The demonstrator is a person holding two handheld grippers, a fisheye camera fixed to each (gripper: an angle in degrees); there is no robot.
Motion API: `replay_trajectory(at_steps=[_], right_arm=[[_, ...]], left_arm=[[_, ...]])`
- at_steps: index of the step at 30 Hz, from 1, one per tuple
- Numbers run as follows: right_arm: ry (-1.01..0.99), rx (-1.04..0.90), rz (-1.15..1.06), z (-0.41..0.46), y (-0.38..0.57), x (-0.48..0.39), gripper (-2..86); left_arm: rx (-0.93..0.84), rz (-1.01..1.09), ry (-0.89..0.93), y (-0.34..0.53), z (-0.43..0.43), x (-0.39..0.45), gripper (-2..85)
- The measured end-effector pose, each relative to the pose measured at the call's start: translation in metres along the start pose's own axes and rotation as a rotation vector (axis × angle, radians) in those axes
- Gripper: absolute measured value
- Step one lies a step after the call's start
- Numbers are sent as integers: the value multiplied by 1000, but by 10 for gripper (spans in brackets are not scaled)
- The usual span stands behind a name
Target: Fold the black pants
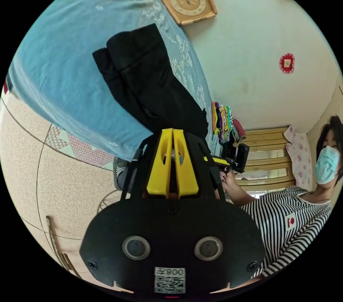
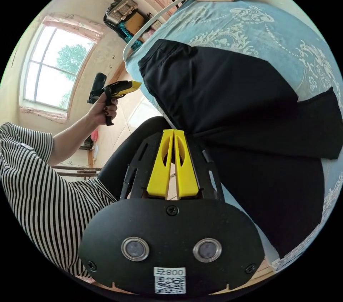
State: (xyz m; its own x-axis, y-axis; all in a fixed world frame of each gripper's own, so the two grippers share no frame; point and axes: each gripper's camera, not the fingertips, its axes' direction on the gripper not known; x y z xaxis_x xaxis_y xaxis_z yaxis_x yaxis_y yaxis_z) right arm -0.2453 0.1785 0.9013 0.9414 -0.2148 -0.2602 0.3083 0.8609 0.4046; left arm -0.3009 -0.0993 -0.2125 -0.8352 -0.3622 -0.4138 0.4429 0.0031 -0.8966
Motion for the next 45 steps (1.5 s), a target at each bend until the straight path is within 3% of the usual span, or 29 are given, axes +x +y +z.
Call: replay_trajectory(at_steps=[4, 8, 13, 17, 26, 36, 45], right_arm=[[94, 24, -29, -5, -20, 5, 0], [206, -136, -28, 35, -20, 18, 1], [180, -91, 12, 41, -6, 32, 2], [129, 0, 33, 13, 3, 47, 4], [317, 241, 407, -82, 15, 187, 47], [468, 182, 567, -86, -16, 283, 74], [522, 105, 626, -46, 13, 326, 34]], left_arm=[[55, 28, -91, -33, 4, 22, 0], [42, 35, -373, -56, 28, 38, 1], [55, 1, -357, -55, 59, 66, 1], [17, 177, -340, -48, 112, 143, 4], [-375, 566, -83, -39, 354, 315, 31], [-511, 709, -382, -31, 521, 418, 51], [-536, 747, -468, -26, 606, 482, 23]])
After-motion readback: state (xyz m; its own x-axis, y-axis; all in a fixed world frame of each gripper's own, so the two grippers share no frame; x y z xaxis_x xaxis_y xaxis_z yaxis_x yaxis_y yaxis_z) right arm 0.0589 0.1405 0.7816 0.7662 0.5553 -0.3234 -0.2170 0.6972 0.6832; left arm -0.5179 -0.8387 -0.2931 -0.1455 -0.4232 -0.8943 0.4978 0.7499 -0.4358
